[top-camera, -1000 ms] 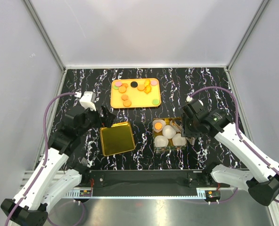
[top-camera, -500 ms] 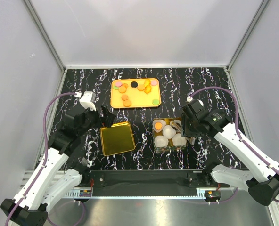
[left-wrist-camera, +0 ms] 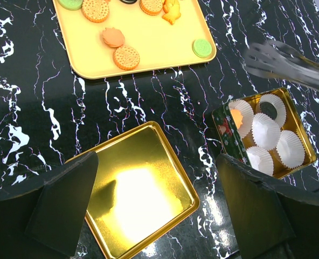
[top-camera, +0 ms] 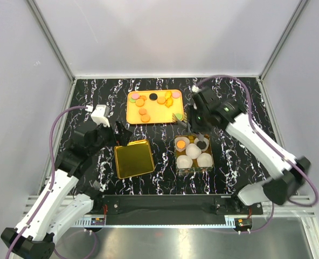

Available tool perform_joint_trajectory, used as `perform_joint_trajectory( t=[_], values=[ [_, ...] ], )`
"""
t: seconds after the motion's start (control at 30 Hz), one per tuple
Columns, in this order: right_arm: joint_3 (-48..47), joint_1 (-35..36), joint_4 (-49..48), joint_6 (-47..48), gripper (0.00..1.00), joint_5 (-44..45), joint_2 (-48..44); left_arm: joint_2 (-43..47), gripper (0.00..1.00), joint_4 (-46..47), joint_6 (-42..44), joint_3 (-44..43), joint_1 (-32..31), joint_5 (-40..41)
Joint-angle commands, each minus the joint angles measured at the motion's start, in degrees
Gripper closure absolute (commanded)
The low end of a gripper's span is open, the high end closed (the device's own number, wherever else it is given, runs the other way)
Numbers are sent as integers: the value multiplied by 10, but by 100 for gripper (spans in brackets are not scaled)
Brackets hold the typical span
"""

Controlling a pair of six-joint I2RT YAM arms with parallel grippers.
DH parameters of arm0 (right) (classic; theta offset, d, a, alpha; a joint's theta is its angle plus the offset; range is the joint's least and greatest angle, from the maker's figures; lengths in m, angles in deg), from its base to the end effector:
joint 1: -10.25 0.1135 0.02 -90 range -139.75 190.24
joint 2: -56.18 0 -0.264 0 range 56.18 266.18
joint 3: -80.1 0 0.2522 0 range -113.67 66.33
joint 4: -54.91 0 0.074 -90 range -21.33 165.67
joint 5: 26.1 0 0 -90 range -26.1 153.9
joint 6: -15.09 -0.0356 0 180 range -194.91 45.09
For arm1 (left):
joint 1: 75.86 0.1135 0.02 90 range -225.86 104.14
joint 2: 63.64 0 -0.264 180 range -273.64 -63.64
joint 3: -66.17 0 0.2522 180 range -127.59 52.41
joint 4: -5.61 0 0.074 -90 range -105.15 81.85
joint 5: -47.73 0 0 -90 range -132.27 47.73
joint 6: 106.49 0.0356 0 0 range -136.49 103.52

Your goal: Pack the cookies

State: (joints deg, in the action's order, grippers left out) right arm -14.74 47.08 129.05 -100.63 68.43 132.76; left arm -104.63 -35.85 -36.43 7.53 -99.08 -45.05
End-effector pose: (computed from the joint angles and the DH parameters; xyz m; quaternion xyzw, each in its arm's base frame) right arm 0.2095 0.1534 0.3587 -0.0809 0.9519 0.1199 0.2702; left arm 0.1475 -0.0652 0.3189 0.0372 0.8368 -0.2197 0.5001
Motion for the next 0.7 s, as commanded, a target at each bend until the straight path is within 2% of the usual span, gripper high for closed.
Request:
perform_joint_trajectory(
  t=[0.0, 0.1, 0.17, 0.37, 0.67],
  values=[
    [-81, -10, -75, 57, 49, -31, 93, 4, 1, 22, -2, -7, 3, -4],
    [-136, -9, -90, 69, 50, -44, 167, 6, 1, 22, -1, -7, 3, -1],
    [-174, -10, -96, 75, 51, -82, 219, 6, 1, 22, -1, -7, 3, 0],
    [-275, 9, -93, 84, 51, -91, 334, 10, 1, 20, -1, -7, 3, 4],
    [-381, 33, -66, 89, 48, -82, 431, 10, 1, 20, -1, -7, 3, 7]
  ],
)
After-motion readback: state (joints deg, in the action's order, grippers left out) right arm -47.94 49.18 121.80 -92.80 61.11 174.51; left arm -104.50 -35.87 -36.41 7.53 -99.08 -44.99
